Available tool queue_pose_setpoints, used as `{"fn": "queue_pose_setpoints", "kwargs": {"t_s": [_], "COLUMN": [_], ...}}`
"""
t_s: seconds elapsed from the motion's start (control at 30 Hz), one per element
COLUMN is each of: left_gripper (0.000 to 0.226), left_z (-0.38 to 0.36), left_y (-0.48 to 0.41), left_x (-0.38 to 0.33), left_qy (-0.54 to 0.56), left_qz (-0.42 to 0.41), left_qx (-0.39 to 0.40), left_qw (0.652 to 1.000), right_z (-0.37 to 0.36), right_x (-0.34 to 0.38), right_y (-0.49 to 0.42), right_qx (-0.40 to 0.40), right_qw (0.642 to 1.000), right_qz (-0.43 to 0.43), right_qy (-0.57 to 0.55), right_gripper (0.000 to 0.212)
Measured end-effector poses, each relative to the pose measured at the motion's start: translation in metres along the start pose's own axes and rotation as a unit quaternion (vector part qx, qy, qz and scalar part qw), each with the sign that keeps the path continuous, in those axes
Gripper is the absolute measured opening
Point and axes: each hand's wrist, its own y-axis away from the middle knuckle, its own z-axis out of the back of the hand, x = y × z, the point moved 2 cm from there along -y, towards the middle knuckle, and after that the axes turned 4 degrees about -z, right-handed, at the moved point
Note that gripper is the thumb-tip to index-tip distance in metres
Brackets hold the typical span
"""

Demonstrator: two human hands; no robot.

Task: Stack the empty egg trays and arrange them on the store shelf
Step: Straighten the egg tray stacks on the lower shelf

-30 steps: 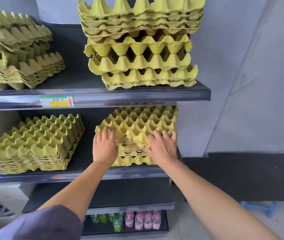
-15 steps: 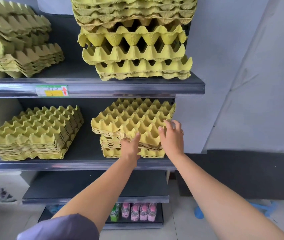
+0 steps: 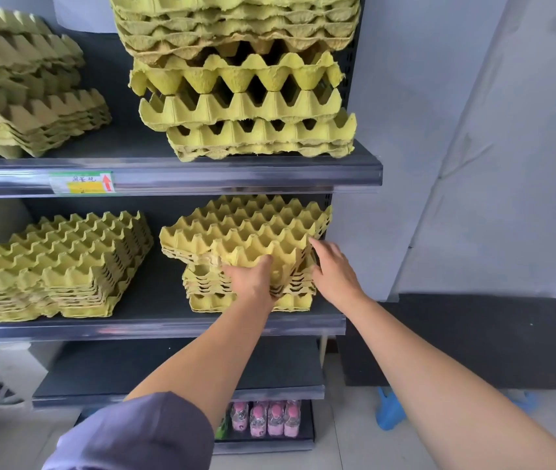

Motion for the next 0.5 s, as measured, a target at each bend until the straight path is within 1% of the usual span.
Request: {"fn": "queue_pose_setpoints", "kwargs": {"t_s": [0.1,0.17,0.23,0.33,0.4,0.43,0.5], "left_gripper": [0.082,0.08,0.08,0.081,0.082,0.081,0.077], "left_z": [0.024,0.04,0.056,0.077,0.091,0.097,0.106], "left_y": [-0.005,-0.007,-0.011,-0.019,-0.026,-0.029,-0.037], "left_x": [-0.016,-0.027,-0.039,-0.051,-0.056,-0.06,-0.065], "left_qy": [-0.031,-0.034,-0.037,-0.037,-0.042,-0.045,-0.054], "left_qz": [-0.041,-0.054,-0.067,-0.072,-0.076,-0.077,-0.072], "left_qx": [0.007,0.021,0.032,0.053,0.077,0.089,0.111], "left_qw": [0.999,0.998,0.997,0.995,0.993,0.992,0.99], "right_z": [0.001,-0.003,-0.008,-0.012,-0.015,-0.016,-0.018], "right_x": [0.002,0.009,0.02,0.037,0.045,0.047,0.052], "right_y": [-0.003,-0.006,-0.009,-0.015,-0.021,-0.025,-0.03], "right_qx": [-0.025,-0.012,-0.004,-0.025,-0.033,-0.043,-0.067], "right_qw": [0.991,0.98,0.975,0.971,0.965,0.96,0.949], "right_qz": [0.043,0.072,0.092,0.108,0.108,0.112,0.133], "right_qy": [0.124,0.186,0.2,0.21,0.237,0.253,0.276], "right_gripper": [0.072,0.081,0.088,0.093,0.092,0.087,0.069]}}
